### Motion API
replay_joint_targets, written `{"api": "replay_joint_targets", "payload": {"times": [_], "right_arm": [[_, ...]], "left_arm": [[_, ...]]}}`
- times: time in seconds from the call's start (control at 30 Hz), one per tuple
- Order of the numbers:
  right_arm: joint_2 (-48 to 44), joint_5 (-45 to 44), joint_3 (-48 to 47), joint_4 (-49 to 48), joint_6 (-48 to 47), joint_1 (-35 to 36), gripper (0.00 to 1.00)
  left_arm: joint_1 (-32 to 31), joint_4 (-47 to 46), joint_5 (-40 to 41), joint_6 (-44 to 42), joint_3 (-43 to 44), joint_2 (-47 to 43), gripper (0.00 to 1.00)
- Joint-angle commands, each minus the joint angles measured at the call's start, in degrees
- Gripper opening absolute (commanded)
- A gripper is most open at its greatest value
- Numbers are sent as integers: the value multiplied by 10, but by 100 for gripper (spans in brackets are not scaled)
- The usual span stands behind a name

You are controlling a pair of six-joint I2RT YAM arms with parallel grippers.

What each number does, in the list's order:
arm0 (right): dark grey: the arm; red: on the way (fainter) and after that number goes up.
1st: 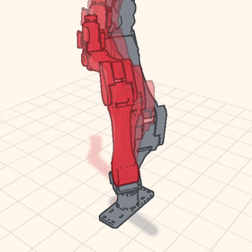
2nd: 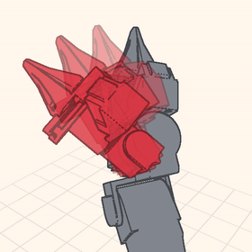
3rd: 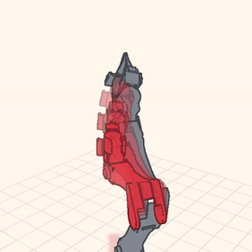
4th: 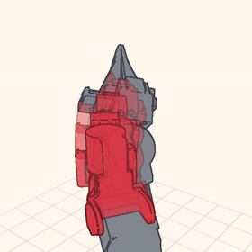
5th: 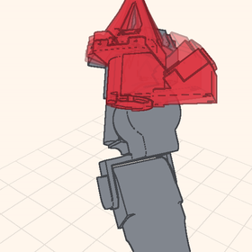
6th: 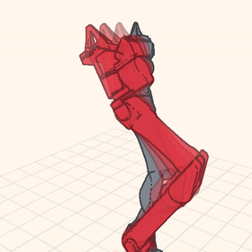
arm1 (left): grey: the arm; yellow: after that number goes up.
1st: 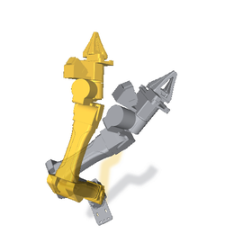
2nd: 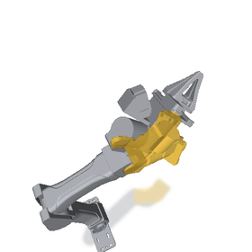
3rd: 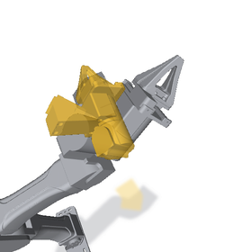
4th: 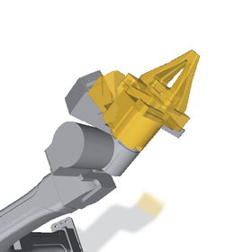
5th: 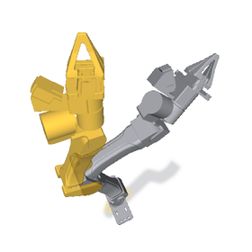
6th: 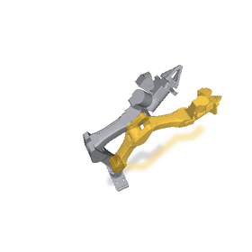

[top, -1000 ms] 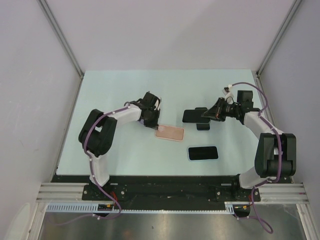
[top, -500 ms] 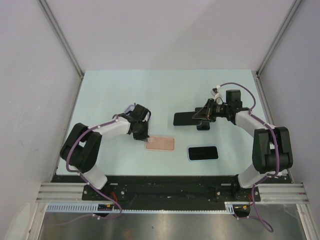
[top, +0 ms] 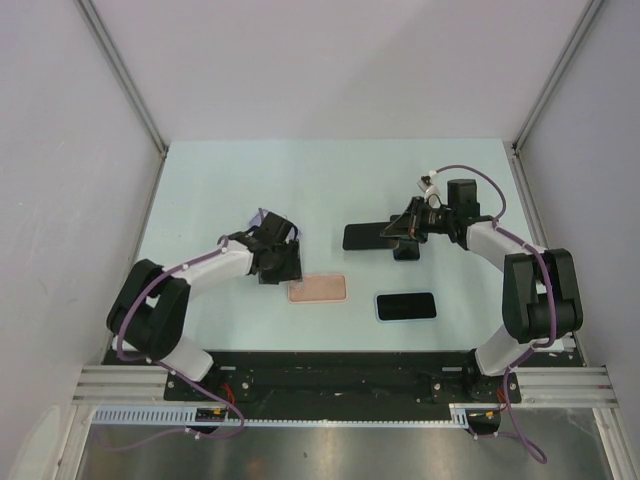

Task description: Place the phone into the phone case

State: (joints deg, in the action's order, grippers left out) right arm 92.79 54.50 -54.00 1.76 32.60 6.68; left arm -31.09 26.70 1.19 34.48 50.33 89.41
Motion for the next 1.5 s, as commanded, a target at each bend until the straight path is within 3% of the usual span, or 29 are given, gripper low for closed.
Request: {"api": "replay_joint_targets", "payload": {"times": [0.0,0.03,0.23,0.63,1.03,1.47], "right_arm": [[-4,23,-3,-33,12,-3,0],[-5,23,-3,-34,13,-3,0],[-6,23,-3,-36,16,-3,0],[-3,14,-3,-29,11,20,0],[33,2,-3,-81,47,89,0],[92,2,-3,-208,152,181,0]], "left_arm": [[-4,-15,14,-6,16,-48,71],[-4,-15,13,-9,19,-49,77],[-3,-41,-21,-41,26,-61,87],[9,-103,-121,-78,11,-85,94],[53,-141,-158,-97,-48,-255,96],[55,-141,-111,-116,-91,-411,97]]}}
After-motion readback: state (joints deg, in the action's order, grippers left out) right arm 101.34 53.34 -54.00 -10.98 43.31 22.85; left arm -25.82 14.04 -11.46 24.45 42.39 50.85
